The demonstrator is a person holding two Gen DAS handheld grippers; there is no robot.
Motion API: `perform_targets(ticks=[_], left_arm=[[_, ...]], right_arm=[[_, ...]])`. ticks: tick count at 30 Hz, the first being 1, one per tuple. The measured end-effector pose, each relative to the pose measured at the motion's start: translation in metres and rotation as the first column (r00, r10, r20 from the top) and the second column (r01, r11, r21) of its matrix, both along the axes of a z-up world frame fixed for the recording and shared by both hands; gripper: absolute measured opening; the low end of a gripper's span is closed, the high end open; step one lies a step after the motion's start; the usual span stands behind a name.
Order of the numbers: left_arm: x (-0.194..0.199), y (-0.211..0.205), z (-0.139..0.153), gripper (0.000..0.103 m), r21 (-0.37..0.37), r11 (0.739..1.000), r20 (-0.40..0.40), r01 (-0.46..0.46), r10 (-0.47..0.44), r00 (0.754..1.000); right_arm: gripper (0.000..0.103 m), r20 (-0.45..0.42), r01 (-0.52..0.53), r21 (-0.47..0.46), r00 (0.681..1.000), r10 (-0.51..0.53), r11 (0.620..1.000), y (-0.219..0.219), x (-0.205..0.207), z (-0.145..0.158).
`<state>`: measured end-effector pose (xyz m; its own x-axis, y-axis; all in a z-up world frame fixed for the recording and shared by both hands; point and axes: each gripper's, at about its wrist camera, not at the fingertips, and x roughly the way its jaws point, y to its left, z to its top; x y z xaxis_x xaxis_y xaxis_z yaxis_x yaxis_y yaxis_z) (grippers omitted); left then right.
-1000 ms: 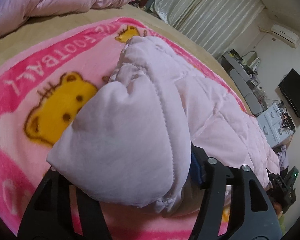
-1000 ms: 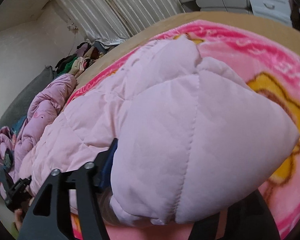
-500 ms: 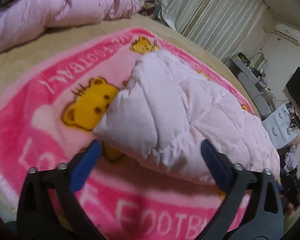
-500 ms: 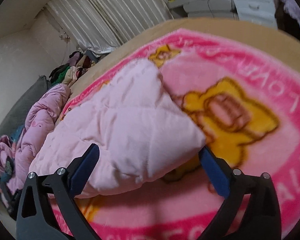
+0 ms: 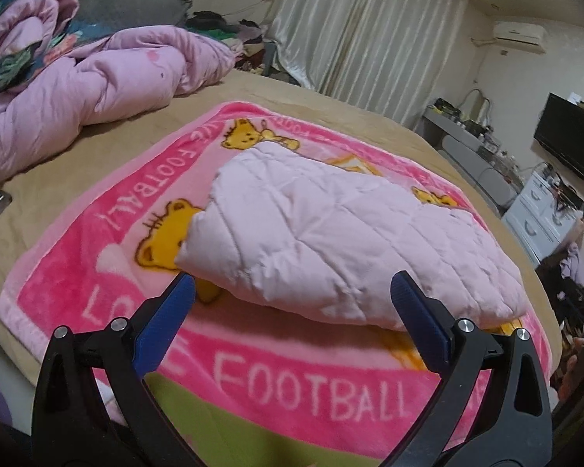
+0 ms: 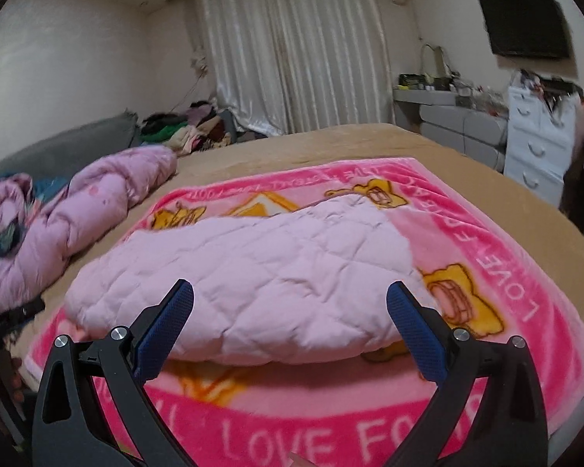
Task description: Fold large clothes
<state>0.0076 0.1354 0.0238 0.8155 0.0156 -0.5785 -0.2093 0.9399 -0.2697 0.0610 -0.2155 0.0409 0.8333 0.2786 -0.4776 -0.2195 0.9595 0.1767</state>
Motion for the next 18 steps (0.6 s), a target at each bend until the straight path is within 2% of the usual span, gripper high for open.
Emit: perform_targets(ticks=[9, 15, 18], left_arm=[[-0.008, -0.038, -0.003, 0.094, 0.017, 0.997, -0.011, 0.077, -0.077, 0.997], [-0.009, -0.046, -0.015, 0.094, 0.014, 0.996, -0.029, 0.091, -0.091, 0.995], [-0.009, -0.047, -0.018, 0.094, 0.006, 0.996, -0.043, 0.087, -0.087, 0.995]], right_arm=[[0.099, -0.025, -0.051, -0.095, 0.999, 0.048, 0.994, 0.040, -0.025, -0.024], [0.099, -0.078, -0.077, -0.119, 0.995, 0.068, 0.990, 0.051, -0.034, -0.044], [0.099, -0.095, -0.081, -0.102, 0.993, 0.072, 0.991, 0.052, -0.033, -0.049]])
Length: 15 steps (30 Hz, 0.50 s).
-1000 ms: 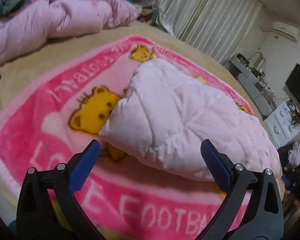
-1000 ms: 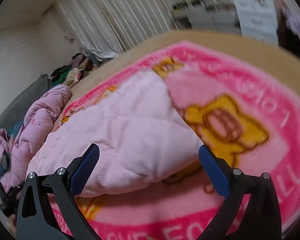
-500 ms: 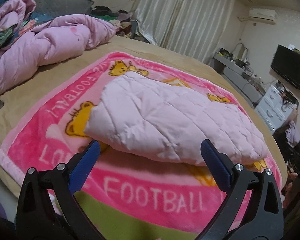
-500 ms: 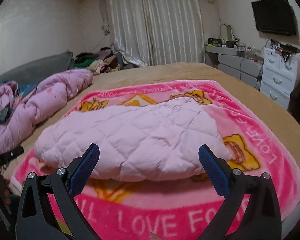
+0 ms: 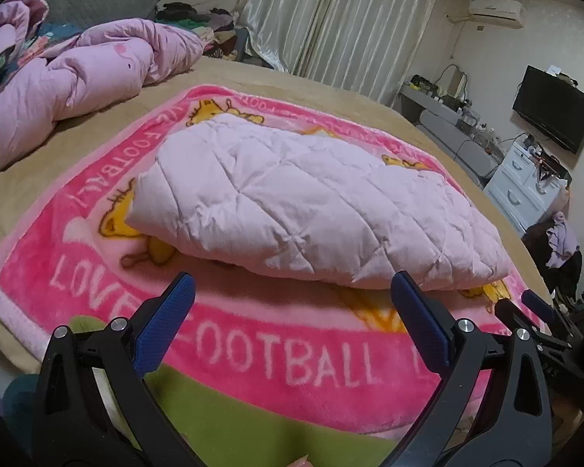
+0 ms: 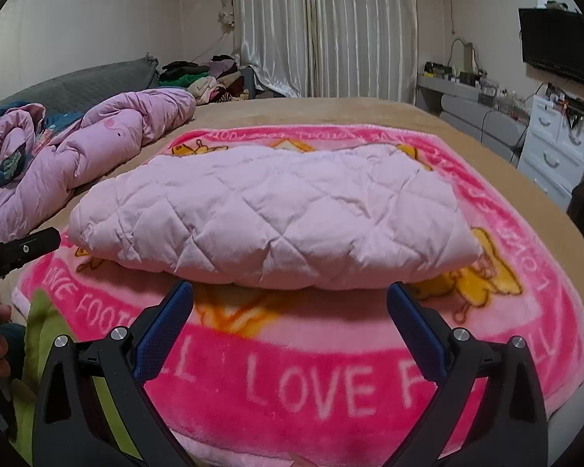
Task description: Fold large clothes
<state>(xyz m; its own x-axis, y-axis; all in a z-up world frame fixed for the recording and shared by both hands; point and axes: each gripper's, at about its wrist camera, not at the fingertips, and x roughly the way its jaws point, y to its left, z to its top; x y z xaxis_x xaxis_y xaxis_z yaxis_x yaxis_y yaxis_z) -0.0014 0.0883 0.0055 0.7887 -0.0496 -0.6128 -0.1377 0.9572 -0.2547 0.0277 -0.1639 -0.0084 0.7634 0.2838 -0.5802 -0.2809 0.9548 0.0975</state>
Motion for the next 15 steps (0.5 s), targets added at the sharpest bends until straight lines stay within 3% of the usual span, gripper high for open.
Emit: perform_targets(ticks=[15], left_arm=[[0.0013, -0.0041, -0.0011, 0.094, 0.040, 0.999, -0.014, -0.013, 0.013, 1.000]], right_arm=[[0.099, 0.005, 0.002, 0.013, 1.000, -0.002, 1.000, 0.0033, 0.0013, -0.0024]])
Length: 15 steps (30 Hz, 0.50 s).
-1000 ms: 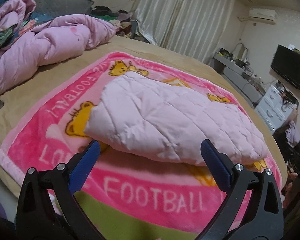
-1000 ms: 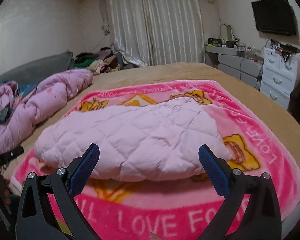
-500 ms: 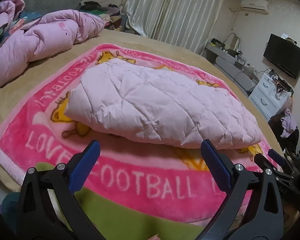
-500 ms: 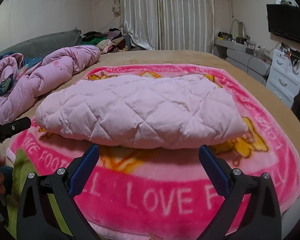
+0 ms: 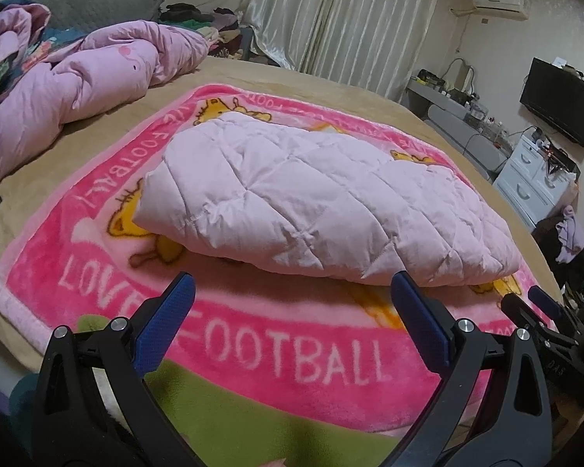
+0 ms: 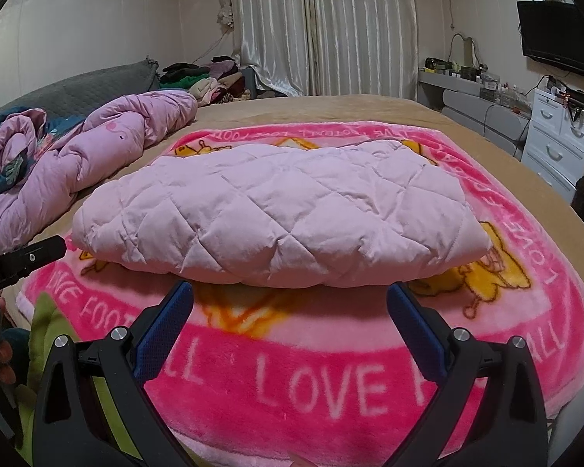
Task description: Fold large clothes
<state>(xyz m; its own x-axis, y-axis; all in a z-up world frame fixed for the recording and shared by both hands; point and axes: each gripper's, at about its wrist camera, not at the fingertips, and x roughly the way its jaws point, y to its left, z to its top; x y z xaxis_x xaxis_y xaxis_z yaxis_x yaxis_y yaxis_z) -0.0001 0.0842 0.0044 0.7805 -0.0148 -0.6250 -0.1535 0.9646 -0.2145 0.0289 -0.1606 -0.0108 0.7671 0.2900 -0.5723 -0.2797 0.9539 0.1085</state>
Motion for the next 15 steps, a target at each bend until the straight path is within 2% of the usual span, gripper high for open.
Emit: perform_targets(ticks=[15], left_arm=[[-0.0018, -0.0006, 0.0016, 0.094, -0.002, 1.000, -0.007, 0.002, -0.002, 1.000]], right_arm=[[0.099, 0.005, 0.001, 0.002, 1.000, -0.001, 1.000, -0.0008, -0.0001, -0.0002]])
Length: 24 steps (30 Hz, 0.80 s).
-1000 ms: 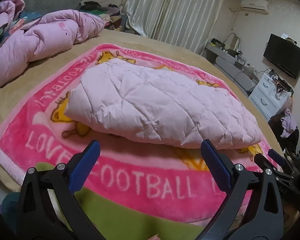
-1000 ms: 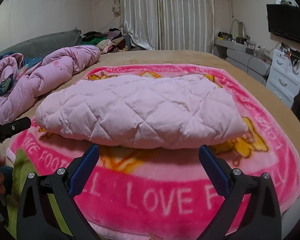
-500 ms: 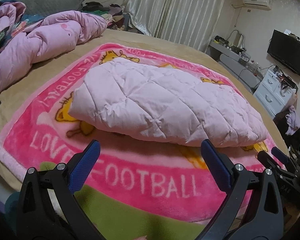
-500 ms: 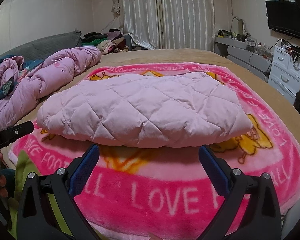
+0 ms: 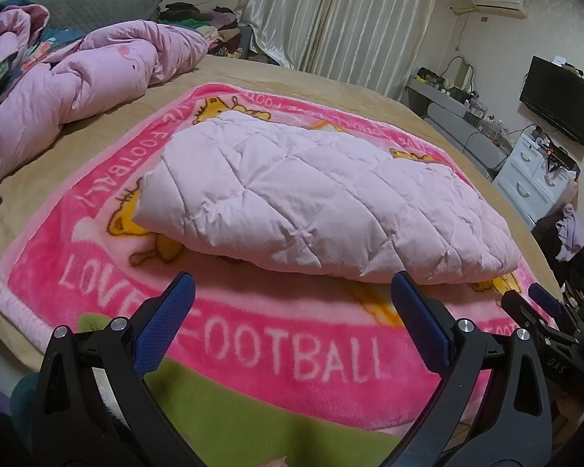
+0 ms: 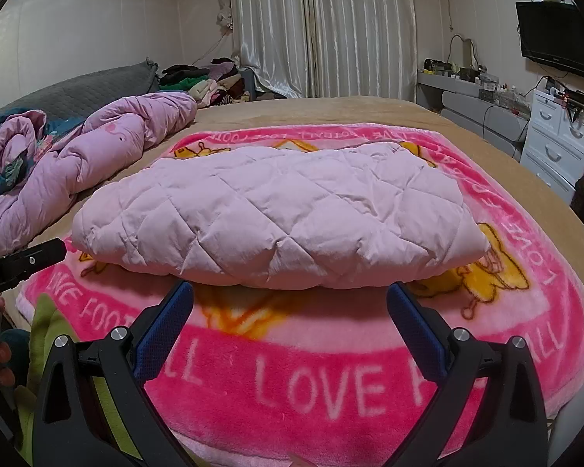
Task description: Fold large clothes
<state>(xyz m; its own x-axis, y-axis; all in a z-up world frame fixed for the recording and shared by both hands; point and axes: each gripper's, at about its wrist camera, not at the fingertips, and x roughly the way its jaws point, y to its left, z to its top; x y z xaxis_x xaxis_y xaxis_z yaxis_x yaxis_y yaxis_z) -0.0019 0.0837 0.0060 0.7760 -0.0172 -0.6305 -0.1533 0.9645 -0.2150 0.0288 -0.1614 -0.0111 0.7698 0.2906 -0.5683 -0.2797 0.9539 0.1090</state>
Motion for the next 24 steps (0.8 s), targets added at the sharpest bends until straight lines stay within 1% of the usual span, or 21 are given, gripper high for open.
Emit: perform_targets(ticks=[24], left_arm=[[-0.0009, -0.0013, 0.0004, 0.094, 0.010, 1.000, -0.001, 0.006, -0.006, 1.000]], right_arm=[[0.099, 0.002, -0.003, 0.000, 1.000, 0.003, 1.000, 0.0011, -0.0015, 0.0025]])
